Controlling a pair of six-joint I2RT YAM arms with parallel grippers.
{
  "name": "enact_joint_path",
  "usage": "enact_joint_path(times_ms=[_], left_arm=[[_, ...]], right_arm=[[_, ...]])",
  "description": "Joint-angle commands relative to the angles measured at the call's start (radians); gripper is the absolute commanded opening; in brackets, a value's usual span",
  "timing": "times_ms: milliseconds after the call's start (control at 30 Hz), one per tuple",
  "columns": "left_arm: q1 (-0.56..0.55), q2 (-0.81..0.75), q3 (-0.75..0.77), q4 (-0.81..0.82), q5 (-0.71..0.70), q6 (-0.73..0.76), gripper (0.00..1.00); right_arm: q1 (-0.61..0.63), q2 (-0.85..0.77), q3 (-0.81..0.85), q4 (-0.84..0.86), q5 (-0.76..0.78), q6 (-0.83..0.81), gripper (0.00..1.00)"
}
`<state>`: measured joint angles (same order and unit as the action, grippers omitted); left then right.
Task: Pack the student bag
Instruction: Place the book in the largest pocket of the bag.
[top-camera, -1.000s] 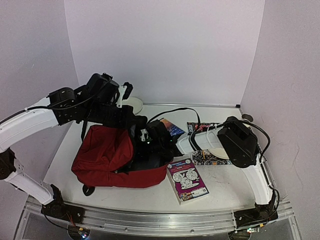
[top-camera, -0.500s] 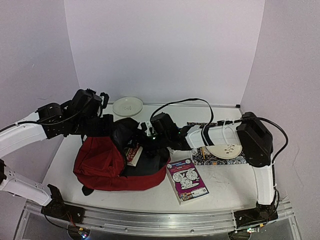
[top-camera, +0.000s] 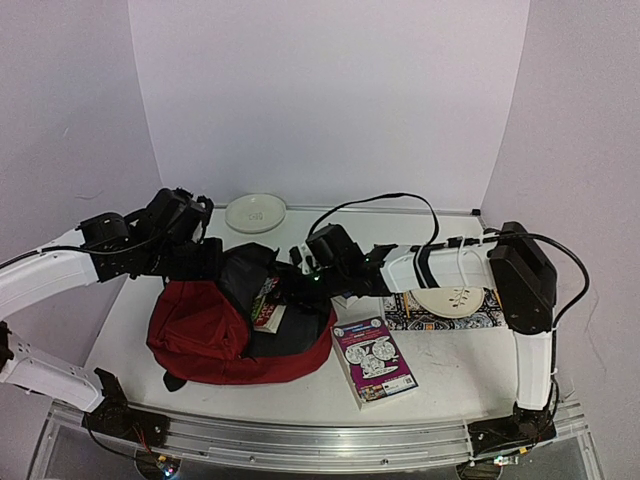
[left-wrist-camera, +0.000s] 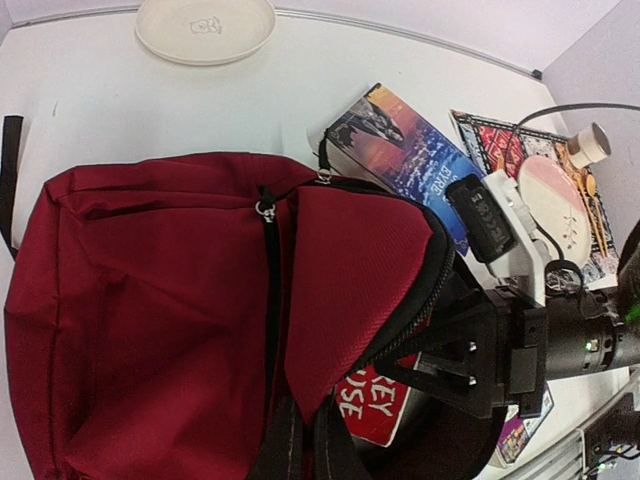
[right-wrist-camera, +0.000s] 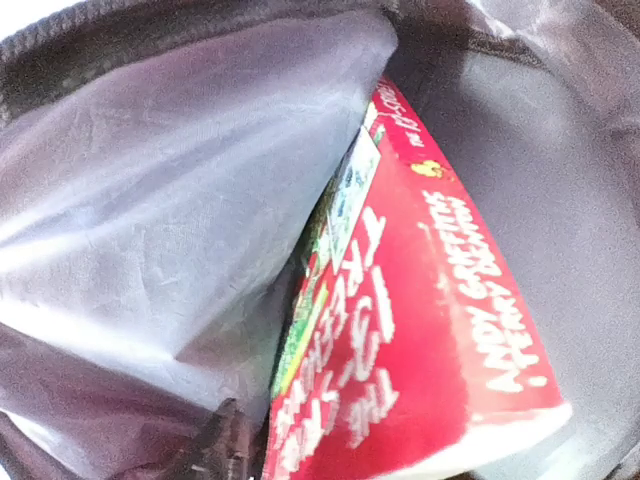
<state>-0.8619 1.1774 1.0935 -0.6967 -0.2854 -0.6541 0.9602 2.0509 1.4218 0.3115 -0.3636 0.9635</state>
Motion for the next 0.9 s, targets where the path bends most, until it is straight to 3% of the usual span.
enact_joint_path(times_ms=[0, 167, 367, 567, 700, 867], left_arm=[[0.006, -0.005, 0.087, 0.057, 0.116, 0.042, 0.0], [0.006, 0.004, 0.141, 0.081, 0.204, 0.048, 0.0], [0.006, 0.024, 0.207, 0.097, 0.243, 0.074, 0.0], [0.005, 0.076, 0.268, 0.1, 0.314, 0.099, 0.0], [0.004, 0.059, 0.26, 0.104, 0.333, 0.1, 0.0], [0.006, 0.014, 0.19, 0.103, 0.29, 0.076, 0.0]], right_arm=[[0.001, 0.023, 0.044, 0.091, -0.065, -0.008, 0.25], [0.001, 0.038, 0.043, 0.223, -0.12, 0.038, 0.01], [0.001, 0.055, 0.025, 0.435, -0.204, 0.13, 0.0], [0.001, 0.119, 0.07, 0.47, -0.222, 0.178, 0.0], [0.0, 0.156, 0.081, 0.373, -0.149, 0.147, 0.1], [-0.001, 0.18, 0.111, 0.145, -0.034, 0.056, 0.4]])
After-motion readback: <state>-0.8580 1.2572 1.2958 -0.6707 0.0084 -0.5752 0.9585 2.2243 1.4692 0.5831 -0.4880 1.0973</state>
